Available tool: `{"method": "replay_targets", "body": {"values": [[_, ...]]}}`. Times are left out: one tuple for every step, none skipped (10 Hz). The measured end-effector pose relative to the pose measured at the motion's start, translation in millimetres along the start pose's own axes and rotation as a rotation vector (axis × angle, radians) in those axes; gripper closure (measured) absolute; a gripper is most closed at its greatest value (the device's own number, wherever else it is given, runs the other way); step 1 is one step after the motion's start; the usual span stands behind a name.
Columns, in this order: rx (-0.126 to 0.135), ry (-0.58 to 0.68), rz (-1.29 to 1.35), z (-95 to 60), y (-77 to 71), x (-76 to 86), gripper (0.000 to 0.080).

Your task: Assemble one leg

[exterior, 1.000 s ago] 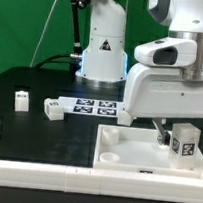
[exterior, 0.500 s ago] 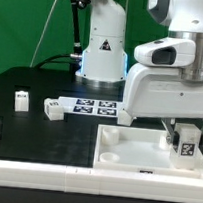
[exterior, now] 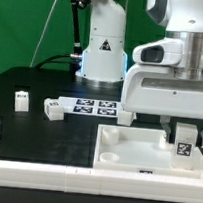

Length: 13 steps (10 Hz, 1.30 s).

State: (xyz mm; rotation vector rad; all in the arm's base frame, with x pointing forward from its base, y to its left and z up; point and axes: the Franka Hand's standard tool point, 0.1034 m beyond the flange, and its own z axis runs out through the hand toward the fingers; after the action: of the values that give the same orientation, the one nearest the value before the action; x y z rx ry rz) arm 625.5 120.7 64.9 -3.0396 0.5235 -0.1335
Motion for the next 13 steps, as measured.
{"method": "replay_targets", "body": {"values": [[-0.003, 0.013, 0.113, -0.2, 2.0, 0.4, 0.0509], [-0.015, 0.026, 0.207, -0.3, 7.1, 0.3, 0.0504], [-0.026, 0.038, 0.274, -0.8, 12.7, 1.2, 0.0504], [-0.041, 0.050, 0.353, -1.2, 18.1, 2.1, 0.0498], [-0.053, 0.059, 0.394, -1.6, 22.0, 2.6, 0.0496], [-0.066, 0.066, 0.440, -2.0, 28.2, 3.9, 0.0496], [-0.068, 0.068, 0.455, -1.8, 29.1, 4.3, 0.0428], [-0.067, 0.068, 0.448, -1.5, 28.1, 3.7, 0.0428], [-0.068, 0.068, 0.448, -1.4, 28.2, 3.7, 0.0248], [-0.068, 0.068, 0.448, -1.3, 28.2, 3.6, 0.0248], [-0.068, 0.067, 0.448, -1.2, 28.2, 3.6, 0.0167], [-0.068, 0.067, 0.448, -1.1, 28.2, 3.5, 0.0155], [-0.068, 0.067, 0.448, -1.1, 28.2, 3.5, 0.0155]]}}
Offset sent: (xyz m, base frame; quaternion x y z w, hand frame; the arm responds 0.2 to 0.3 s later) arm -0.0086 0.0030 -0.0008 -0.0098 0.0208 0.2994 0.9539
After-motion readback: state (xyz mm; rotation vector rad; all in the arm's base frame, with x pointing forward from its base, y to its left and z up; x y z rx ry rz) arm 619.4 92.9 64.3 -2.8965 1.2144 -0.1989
